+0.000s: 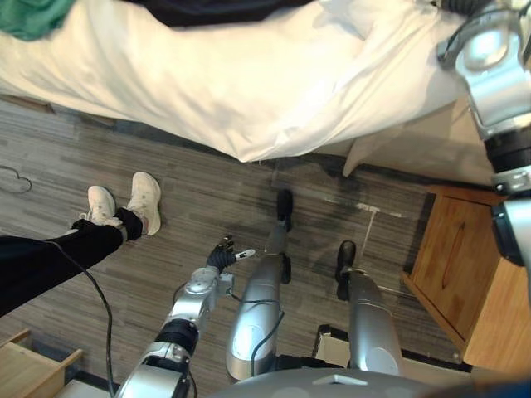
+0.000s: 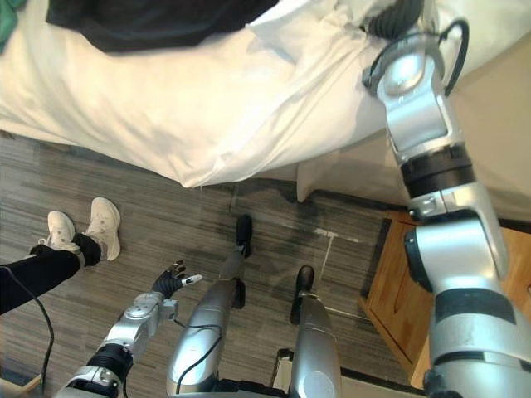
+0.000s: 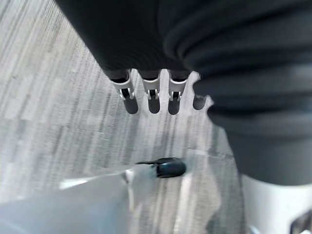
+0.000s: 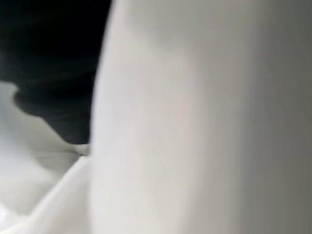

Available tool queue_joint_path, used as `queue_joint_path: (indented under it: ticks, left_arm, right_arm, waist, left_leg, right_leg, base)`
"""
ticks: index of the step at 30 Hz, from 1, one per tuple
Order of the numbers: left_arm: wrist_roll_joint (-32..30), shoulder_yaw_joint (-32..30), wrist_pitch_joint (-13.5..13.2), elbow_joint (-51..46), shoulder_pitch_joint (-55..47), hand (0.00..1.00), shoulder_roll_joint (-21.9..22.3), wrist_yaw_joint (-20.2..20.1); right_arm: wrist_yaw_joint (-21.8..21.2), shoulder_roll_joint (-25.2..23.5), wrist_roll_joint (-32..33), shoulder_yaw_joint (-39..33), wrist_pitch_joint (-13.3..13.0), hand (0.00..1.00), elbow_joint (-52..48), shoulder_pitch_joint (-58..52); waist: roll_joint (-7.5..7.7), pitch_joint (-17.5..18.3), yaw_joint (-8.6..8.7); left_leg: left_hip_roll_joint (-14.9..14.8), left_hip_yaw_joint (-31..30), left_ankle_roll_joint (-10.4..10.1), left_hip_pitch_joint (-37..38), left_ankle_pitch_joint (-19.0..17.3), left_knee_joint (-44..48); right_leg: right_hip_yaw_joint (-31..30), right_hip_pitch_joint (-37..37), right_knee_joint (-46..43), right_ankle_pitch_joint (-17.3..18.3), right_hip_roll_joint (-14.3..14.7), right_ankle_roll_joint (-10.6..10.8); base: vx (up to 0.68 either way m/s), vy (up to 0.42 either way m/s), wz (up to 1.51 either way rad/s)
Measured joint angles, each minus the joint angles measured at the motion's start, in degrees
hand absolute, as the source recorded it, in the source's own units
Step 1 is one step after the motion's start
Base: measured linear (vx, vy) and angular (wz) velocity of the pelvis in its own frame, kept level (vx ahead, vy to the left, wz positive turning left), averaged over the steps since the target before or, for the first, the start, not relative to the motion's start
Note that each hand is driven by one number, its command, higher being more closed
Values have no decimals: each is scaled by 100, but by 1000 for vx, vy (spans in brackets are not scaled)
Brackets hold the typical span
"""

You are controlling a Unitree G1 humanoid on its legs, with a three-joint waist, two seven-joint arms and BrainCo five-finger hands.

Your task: Tidy the bed and pick cloth on bed and put in laundry

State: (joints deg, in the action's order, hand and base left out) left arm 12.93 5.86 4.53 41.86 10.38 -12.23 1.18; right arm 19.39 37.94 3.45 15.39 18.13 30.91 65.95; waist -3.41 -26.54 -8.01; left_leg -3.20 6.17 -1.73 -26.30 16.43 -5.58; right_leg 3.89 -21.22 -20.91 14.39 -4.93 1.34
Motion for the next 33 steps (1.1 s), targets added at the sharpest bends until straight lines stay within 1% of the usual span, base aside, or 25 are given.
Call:
queue_joint_path:
  ticks: [2, 4, 6, 7, 8, 9, 10, 11, 12, 13, 15, 16, 17, 18, 20, 22, 23, 24, 26, 28, 29, 31, 32, 33]
  left_arm:
    - [-135, -24, 12, 1, -32, 0, 14, 9]
    - [-362, -28, 110, 4, -81, 0, 12, 19]
    - [-446, -18, 187, 8, -110, 0, 25, 48]
    - [-511, -22, 266, 11, -178, 0, 18, 89]
    - [-527, -23, 319, 12, -329, 0, -3, 178]
    - [-527, -27, 352, 23, -407, 0, -19, 195]
    - [-528, -26, 409, 77, -540, 0, -51, 272]
    - [-532, -25, 444, 194, -587, 0, -55, 323]
    - [-546, -22, 565, 320, -667, 0, -30, 387]
    - [-535, -49, 595, 326, -706, 0, 0, 389]
    - [-560, -144, 646, 434, -763, 0, -3, 414]
    - [-560, -148, 650, 444, -771, 0, -5, 415]
    - [-559, -148, 649, 442, -848, 0, -11, 422]
    - [-557, -146, 652, 444, -952, 0, -14, 423]
    - [-557, -147, 659, 451, -997, 0, -10, 423]
    - [-556, -146, 733, 548, -1019, 0, -10, 424]
    - [-555, -146, 781, 595, -1042, 0, -16, 426]
    - [-547, -146, 801, 669, -1077, 0, -31, 427]
    - [-518, -144, 880, 678, -1208, 0, -41, 420]
    - [-521, -140, 892, 744, -1346, 0, -28, 413]
    - [-521, -138, 882, 803, -1382, 0, -10, 404]
    - [-522, -136, 885, 919, -1428, 0, 14, 380]
    - [-519, -136, 873, 918, -1509, 0, 14, 370]
    - [-519, -137, 868, 919, -1534, 0, 11, 370]
  right_arm:
    - [62, -161, 83, -267, -109, 100, -46, -285]
    - [123, -344, 93, -593, -314, 100, -216, -855]
    - [157, -414, 161, -857, -422, 100, -368, -1321]
    - [228, -533, 225, -1076, -489, 100, -495, -1732]
    - [359, -721, 317, -1237, -559, 100, -630, -2142]
    - [406, -829, 326, -1326, -599, 100, -723, -2365]
    - [536, -996, 412, -1457, -695, 100, -923, -2882]
    - [621, -1122, 447, -1579, -800, 100, -1031, -3254]
    - [711, -1330, 497, -1793, -1019, 100, -1225, -3727]
    - [756, -1396, 520, -1853, -1096, 0, -1344, -3893]
    - [927, -1747, 541, -2011, -1372, 0, -1685, -4368]
    - [948, -1785, 541, -2017, -1396, 0, -1700, -4408]
    - [997, -1978, 539, -2068, -1447, 0, -1729, -4555]
    - [1004, -2217, 541, -2153, -1563, 0, -1739, -4767]
    - [1004, -2379, 566, -2192, -1668, 0, -1703, -4919]
    - [954, -2546, 783, -2195, -1813, 0, -1628, -5052]
    - [887, -2678, 961, -2196, -1913, 0, -1539, -5111]
    - [778, -2805, 1129, -2201, -2017, 0, -1423, -5222]
    - [740, -2952, 1143, -2197, -2098, 0, -1235, -5409]
    - [740, -3036, 1147, -2197, -2124, 0, -1022, -5535]
    - [748, -3047, 1159, -2197, -2147, 0, -861, -5535]
    - [779, -3070, 1212, -2201, -2172, 0, -664, -5535]
    - [803, -3120, 1359, -2219, -2205, 0, -552, -5535]
    - [819, -3152, 1410, -2242, -2220, 0, -493, -5539]
  waist:
    - [56, 29, 44]
    - [202, 101, 108]
    - [280, 94, 149]
    - [354, 120, 175]
    - [443, 171, 208]
    - [491, 202, 236]
    - [619, 355, 279]
    - [698, 440, 337]
    - [784, 522, 437]
    - [810, 569, 439]
    - [881, 679, 445]
    - [891, 696, 446]
    - [941, 778, 447]
    - [964, 924, 461]
    - [960, 992, 468]
    - [948, 1038, 494]
    - [946, 1041, 551]
    - [935, 1133, 557]
    - [902, 1302, 561]
    - [836, 1433, 569]
    - [776, 1467, 585]
    - [702, 1497, 634]
    - [682, 1509, 689]
    - [681, 1509, 703]
  left_leg:
    - [-33, 65, -2, 126, -2, 0]
    - [-91, 183, -6, 273, -8, -1]
    - [-107, 278, -23, 458, -27, -1]
    - [-112, 320, -23, 645, -76, -3]
    - [-148, 457, 42, 860, -251, -5]
    - [-167, 506, 85, 952, -329, -8]
    - [-191, 602, 64, 1012, -445, -31]
    - [-199, 628, 76, 1047, -495, -38]
    - [-192, 688, 72, 1140, -539, -12]
    - [-190, 727, 69, 1161, -535, -13]
    - [-166, 832, 85, 1388, -546, -11]
    - [-164, 841, 94, 1420, -554, -11]
    - [-146, 894, 125, 1536, -584, -10]
    - [-80, 935, 164, 1605, -606, -8]
    - [-66, 997, 168, 1694, -643, -8]
    - [-44, 1078, 152, 1814, -678, -7]
    - [-43, 1109, 135, 1932, -705, -8]
    - [-59, 1185, 116, 2025, -759, -10]
    - [-75, 1263, 86, 2136, -831, -21]
    - [-88, 1333, 39, 2233, -881, -40]
    - [-100, 1370, 11, 2283, -902, -42]
    - [-125, 1385, -15, 2338, -920, -43]
    - [-156, 1387, -30, 2347, -931, -44]
    - [-171, 1392, -32, 2352, -932, -44]
  right_leg:
    - [-26, 180, 168, -96, 31, 13]
    - [-135, 387, 437, -264, 90, 28]
    - [-177, 606, 576, -355, 95, 41]
    - [-229, 805, 683, -410, 96, 53]
    - [-345, 970, 736, -432, 122, 56]
    - [-405, 1015, 755, -445, 139, 63]
    - [-497, 1060, 806, -469, 178, 66]
    - [-522, 1108, 892, -498, 187, 62]
    - [-536, 1194, 985, -516, 177, 65]
    - [-565, 1212, 1008, -520, 178, 72]
    - [-682, 1475, 1138, -552, 162, 111]
    - [-690, 1508, 1146, -552, 156, 112]
    - [-726, 1627, 1210, -558, 121, 122]
    - [-772, 1735, 1286, -570, 76, 144]
    - [-793, 1810, 1317, -580, 38, 164]
    - [-802, 1906, 1317, -592, 13, 183]
    - [-803, 2005, 1315, -592, 9, 183]
    - [-805, 2065, 1321, -592, 12, 184]
    - [-863, 2146, 1354, -592, 19, 183]
    - [-940, 2220, 1392, -593, 22, 183]
    - [-953, 2254, 1397, -593, 29, 183]
    - [-957, 2299, 1399, -593, 52, 182]
    - [-957, 2313, 1399, -594, 83, 182]
    - [-957, 2323, 1399, -594, 97, 181]
  base:
    - [13, -11, -17]
    - [-12, 3, -28]
    - [-20, 17, -23]
    - [-39, 27, -42]
    - [-42, 27, -48]
    - [-69, 38, -56]
    - [-65, 28, -39]
    - [-69, 33, -27]
    - [-27, 14, -11]
    - [-2, 12, -10]
    - [60, -13, -13]
    - [86, -25, -12]
    - [119, -21, -12]
    - [155, -23, -12]
    - [129, -15, -13]
    - [128, -24, -15]
    - [102, -25, -14]
    - [89, -35, -17]
    - [92, -49, -23]
    - [72, -49, -22]
    - [46, -37, -19]
    - [27, -45, -7]
    - [21, -50, -2]
    - [22, -58, -3]
